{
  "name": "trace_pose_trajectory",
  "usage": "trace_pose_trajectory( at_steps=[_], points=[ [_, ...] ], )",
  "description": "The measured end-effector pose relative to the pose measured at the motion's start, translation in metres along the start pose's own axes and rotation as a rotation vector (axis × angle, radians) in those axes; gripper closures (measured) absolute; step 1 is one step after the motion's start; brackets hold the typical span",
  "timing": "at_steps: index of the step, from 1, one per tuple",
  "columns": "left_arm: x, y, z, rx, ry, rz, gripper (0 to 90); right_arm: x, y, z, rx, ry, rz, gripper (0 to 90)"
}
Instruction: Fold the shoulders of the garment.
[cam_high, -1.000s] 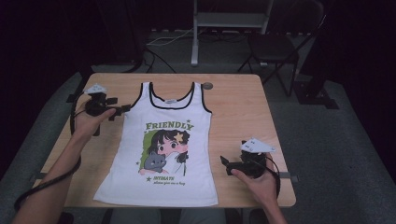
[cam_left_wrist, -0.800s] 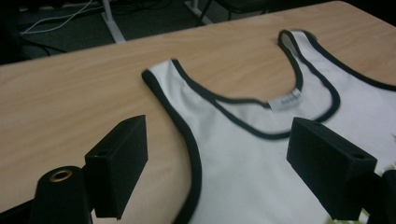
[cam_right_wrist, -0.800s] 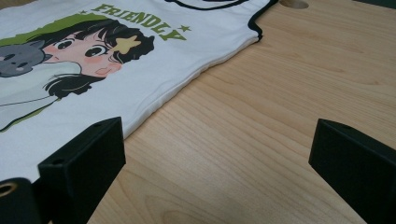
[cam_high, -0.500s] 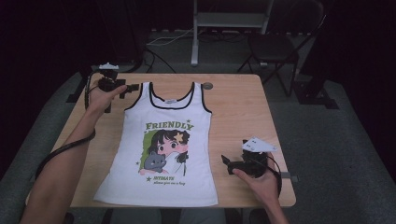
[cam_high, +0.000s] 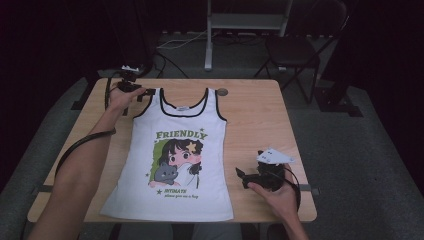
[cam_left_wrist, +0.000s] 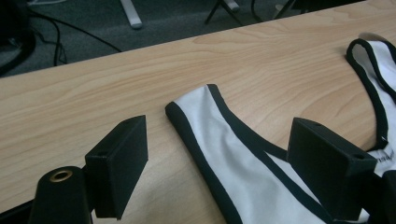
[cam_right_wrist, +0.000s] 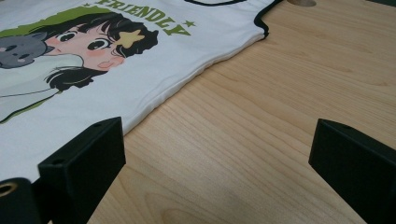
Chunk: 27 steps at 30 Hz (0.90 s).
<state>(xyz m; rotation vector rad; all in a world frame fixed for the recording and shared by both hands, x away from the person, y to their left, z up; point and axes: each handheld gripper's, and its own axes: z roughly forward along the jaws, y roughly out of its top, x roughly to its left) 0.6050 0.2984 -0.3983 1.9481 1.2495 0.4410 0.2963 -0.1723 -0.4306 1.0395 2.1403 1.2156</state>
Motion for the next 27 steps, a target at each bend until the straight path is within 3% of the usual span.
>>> trace_pose_trajectory(
  at_steps=[7,13,14,17,27],
  points=[
    [0.0,-0.008,0.015,0.022,0.017,0.008,20.1,0.001,0.0,0.001,0.005,0.002,-0.003,3.3],
    [0.002,-0.012,0.026,0.019,0.035,-0.028,20.1,0.001,0.0,0.001,0.002,0.005,-0.007,3.3],
    [0.003,-0.011,0.028,0.022,0.055,-0.008,20.1,0.0,0.0,0.001,0.003,0.005,-0.004,3.3],
    [0.005,-0.011,0.03,0.023,0.061,-0.008,20.1,0.001,0.0,0.002,0.007,0.009,-0.005,3.3],
    [0.004,-0.008,0.037,0.048,0.059,0.017,20.1,0.003,0.0,0.006,0.021,0.02,-0.022,3.3]
  ],
)
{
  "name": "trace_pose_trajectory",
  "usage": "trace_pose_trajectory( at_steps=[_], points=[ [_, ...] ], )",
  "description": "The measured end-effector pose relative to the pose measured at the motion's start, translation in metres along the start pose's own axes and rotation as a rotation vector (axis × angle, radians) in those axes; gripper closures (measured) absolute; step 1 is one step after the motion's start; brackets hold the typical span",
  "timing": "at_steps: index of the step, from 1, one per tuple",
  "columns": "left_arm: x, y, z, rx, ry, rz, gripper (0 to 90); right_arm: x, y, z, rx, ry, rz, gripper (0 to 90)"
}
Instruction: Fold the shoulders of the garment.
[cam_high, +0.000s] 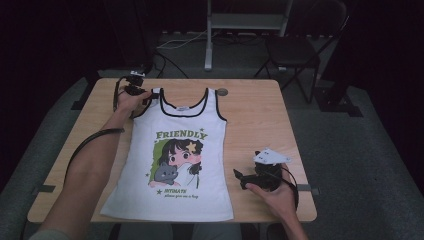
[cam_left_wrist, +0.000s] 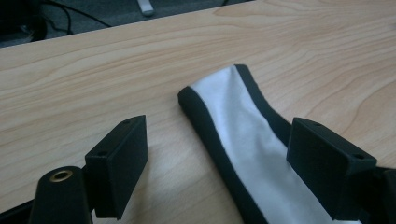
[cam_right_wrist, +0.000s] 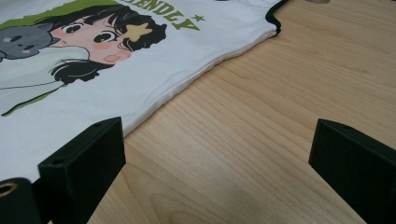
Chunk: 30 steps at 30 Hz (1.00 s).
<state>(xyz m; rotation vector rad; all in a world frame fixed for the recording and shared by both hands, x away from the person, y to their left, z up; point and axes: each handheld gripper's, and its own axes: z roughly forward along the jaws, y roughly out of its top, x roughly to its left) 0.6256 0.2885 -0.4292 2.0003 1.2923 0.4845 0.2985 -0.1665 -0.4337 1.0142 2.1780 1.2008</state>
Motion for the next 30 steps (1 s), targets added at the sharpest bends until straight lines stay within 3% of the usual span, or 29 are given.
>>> trace_pose_trajectory(
  at_steps=[1,3,10,15,17,18,19,20,23,25,30],
  points=[
    [-0.003,0.003,0.002,0.023,0.003,0.025,20.1,0.0,0.0,0.0,-0.004,-0.002,-0.001,3.4],
    [-0.004,0.004,0.003,0.028,0.007,0.031,20.2,0.001,0.001,0.0,-0.005,-0.001,-0.005,3.4],
    [-0.012,0.008,0.012,0.042,0.029,0.019,23.9,0.002,0.0,-0.003,-0.009,-0.005,-0.018,4.3],
    [-0.016,0.011,0.012,0.049,0.029,0.037,36.8,0.001,-0.001,-0.003,-0.013,-0.006,-0.022,4.4],
    [-0.017,0.012,0.012,0.051,0.039,0.043,51.3,0.001,-0.001,-0.003,-0.008,-0.005,-0.028,4.4],
    [-0.017,0.012,0.011,0.049,0.04,0.038,51.3,0.001,-0.001,-0.003,-0.008,-0.005,-0.028,4.4],
    [-0.017,0.011,0.011,0.045,0.037,0.027,61.4,0.002,-0.001,-0.003,-0.005,-0.006,-0.029,4.4],
    [-0.017,0.01,0.01,0.037,0.032,0.01,61.4,0.002,-0.001,-0.003,-0.005,-0.006,-0.029,4.4],
    [-0.015,0.007,0.007,0.005,-0.021,-0.053,77.4,0.002,-0.002,-0.002,-0.004,-0.007,-0.033,4.4],
    [-0.014,0.007,0.004,-0.019,-0.065,-0.104,82.9,0.002,-0.002,-0.002,-0.001,-0.008,-0.041,4.4],
    [-0.019,0.01,-0.001,-0.02,-0.094,-0.093,84.3,0.003,-0.002,0.0,0.006,-0.007,-0.05,4.5]
  ],
)
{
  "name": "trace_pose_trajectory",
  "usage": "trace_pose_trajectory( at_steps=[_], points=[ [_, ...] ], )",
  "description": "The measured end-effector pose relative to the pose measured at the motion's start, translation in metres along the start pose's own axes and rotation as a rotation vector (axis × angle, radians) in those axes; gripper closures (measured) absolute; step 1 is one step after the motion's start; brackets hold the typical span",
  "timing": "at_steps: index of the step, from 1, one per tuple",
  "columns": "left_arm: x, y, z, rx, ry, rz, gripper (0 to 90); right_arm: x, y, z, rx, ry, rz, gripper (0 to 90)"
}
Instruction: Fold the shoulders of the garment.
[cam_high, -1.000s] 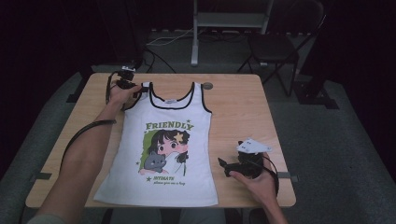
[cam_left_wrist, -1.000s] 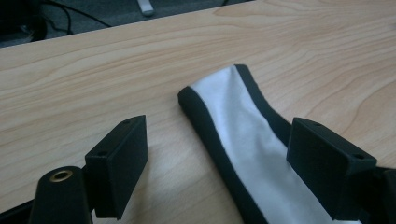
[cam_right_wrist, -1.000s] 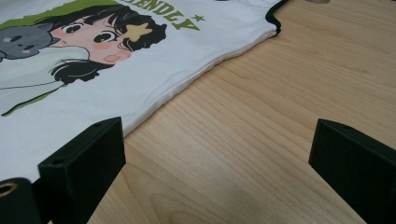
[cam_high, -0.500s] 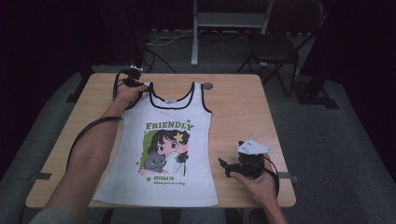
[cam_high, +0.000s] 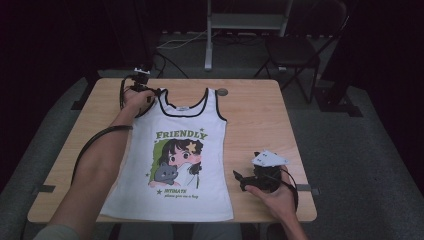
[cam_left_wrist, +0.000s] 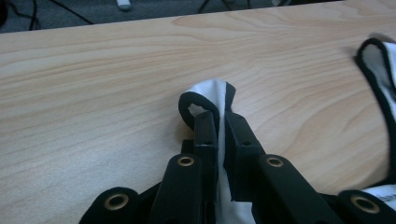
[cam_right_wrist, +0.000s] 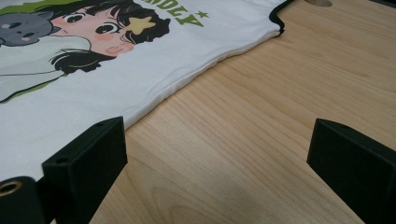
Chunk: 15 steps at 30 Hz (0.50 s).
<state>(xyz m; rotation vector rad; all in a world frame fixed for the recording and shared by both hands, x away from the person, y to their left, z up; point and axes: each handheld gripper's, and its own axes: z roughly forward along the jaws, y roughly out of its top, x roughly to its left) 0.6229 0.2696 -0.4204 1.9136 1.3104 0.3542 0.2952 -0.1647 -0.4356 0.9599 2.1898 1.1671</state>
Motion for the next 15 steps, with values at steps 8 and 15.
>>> trace_pose_trajectory(
  at_steps=[8,15],
  points=[
    [-0.007,0.001,-0.009,-0.003,-0.022,0.031,84.6,0.001,0.001,0.0,-0.001,0.001,0.002,4.5],
    [-0.016,-0.001,-0.02,-0.015,-0.038,0.06,84.7,0.002,0.001,0.0,-0.004,0.002,-0.007,4.5]
  ],
)
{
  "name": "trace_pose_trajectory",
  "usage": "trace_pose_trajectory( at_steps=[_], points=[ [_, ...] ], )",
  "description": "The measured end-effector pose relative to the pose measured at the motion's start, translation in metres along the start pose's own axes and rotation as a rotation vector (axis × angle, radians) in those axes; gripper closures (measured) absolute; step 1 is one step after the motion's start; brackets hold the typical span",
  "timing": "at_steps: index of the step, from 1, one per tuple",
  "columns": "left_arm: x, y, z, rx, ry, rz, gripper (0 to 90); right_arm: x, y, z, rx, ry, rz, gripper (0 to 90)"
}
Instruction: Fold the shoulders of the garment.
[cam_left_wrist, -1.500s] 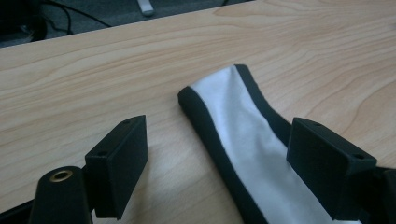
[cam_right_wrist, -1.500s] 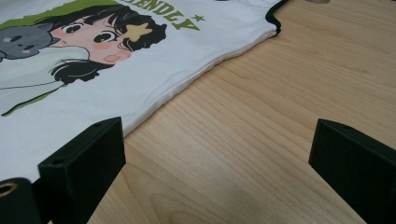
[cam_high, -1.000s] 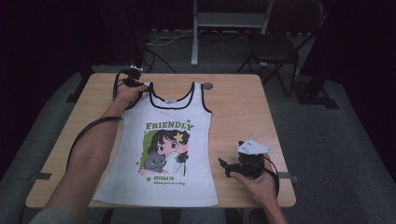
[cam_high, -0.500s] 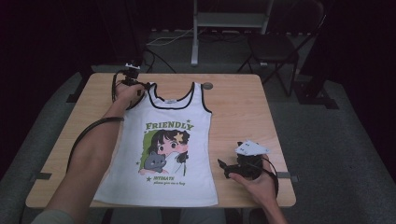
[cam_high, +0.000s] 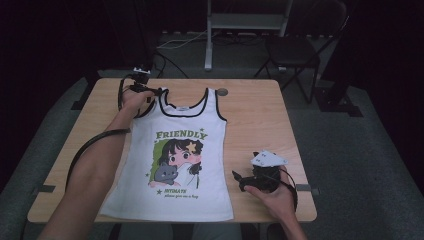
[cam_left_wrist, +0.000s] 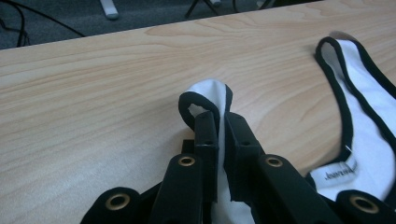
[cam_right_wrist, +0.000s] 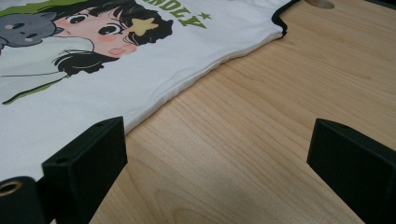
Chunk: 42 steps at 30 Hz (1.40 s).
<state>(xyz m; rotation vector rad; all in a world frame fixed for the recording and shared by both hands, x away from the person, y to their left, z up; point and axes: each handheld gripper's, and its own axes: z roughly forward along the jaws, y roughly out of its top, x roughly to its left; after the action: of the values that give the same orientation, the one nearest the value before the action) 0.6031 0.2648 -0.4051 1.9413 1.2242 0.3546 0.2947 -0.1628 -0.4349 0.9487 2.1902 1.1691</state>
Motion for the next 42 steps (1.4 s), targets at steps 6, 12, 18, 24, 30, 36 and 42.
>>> trace_pose_trajectory(
  at_steps=[6,12,18,24,30,36,42],
  points=[
    [-0.004,-0.003,-0.009,-0.041,-0.012,-0.021,84.7,0.002,0.0,0.001,0.002,0.007,-0.009,4.5],
    [-0.011,-0.002,-0.017,-0.052,-0.016,0.006,84.7,0.003,0.001,0.001,0.0,0.006,-0.012,4.5],
    [-0.018,-0.006,-0.024,-0.075,-0.017,0.009,84.7,0.004,0.002,0.001,-0.001,0.01,-0.017,4.5],
    [-0.022,-0.007,-0.032,-0.095,-0.015,0.015,84.7,0.005,0.001,0.001,0.002,0.014,-0.023,4.5],
    [-0.025,-0.009,-0.037,-0.128,-0.018,0.005,84.6,0.006,0.002,0.001,-0.001,0.013,-0.029,4.4],
    [-0.026,-0.013,-0.043,-0.146,-0.005,0.004,84.6,0.007,0.002,0.001,0.001,0.014,-0.037,4.5],
    [-0.031,-0.028,-0.049,-0.188,-0.014,-0.032,84.6,0.008,0.003,0.002,0.003,0.017,-0.043,4.5]
  ],
)
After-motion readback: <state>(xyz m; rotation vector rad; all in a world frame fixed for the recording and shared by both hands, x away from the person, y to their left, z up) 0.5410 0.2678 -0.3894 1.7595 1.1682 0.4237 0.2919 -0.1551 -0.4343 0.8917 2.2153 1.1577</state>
